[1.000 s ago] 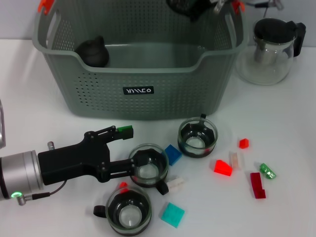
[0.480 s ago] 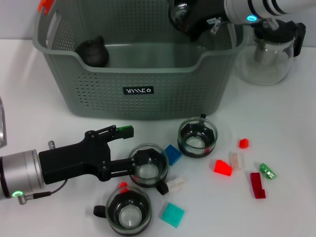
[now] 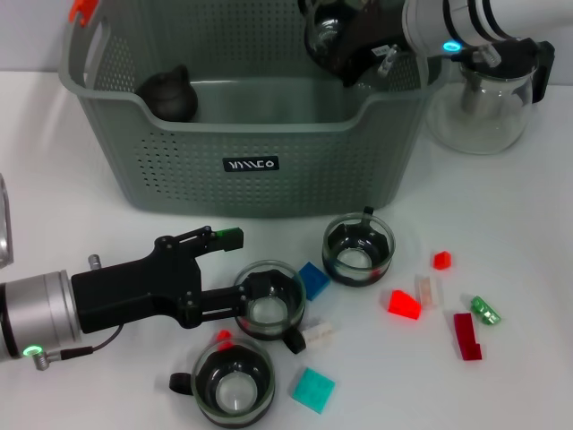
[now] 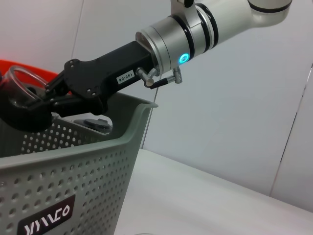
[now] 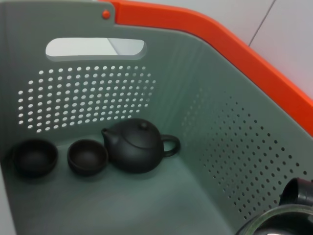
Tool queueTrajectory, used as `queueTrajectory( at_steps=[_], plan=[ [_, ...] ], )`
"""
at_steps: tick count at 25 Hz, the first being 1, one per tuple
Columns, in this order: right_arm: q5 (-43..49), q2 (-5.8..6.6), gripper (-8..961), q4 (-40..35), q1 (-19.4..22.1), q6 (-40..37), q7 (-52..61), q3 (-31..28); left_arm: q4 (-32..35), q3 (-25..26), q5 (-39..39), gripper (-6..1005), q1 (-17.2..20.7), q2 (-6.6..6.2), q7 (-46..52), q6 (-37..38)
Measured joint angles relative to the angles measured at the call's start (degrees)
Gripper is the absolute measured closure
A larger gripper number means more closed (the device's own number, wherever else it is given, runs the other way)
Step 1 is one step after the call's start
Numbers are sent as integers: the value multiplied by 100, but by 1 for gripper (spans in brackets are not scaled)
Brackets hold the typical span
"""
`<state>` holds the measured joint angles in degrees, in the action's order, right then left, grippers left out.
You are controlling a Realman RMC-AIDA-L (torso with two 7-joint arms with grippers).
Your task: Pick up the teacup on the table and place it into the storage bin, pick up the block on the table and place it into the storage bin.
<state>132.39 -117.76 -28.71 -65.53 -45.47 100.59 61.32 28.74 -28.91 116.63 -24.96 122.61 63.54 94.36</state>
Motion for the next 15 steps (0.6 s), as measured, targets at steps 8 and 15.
queueTrajectory(
  at_steps=[8,15],
  plan=[
    [131,-3,712,-142,50,-87,167,10,0,0,0,190,6,0,7,20],
    [274,-239,467,-1373,663,-319,302,66,8,0,0,189,16,0,40,39]
  ],
)
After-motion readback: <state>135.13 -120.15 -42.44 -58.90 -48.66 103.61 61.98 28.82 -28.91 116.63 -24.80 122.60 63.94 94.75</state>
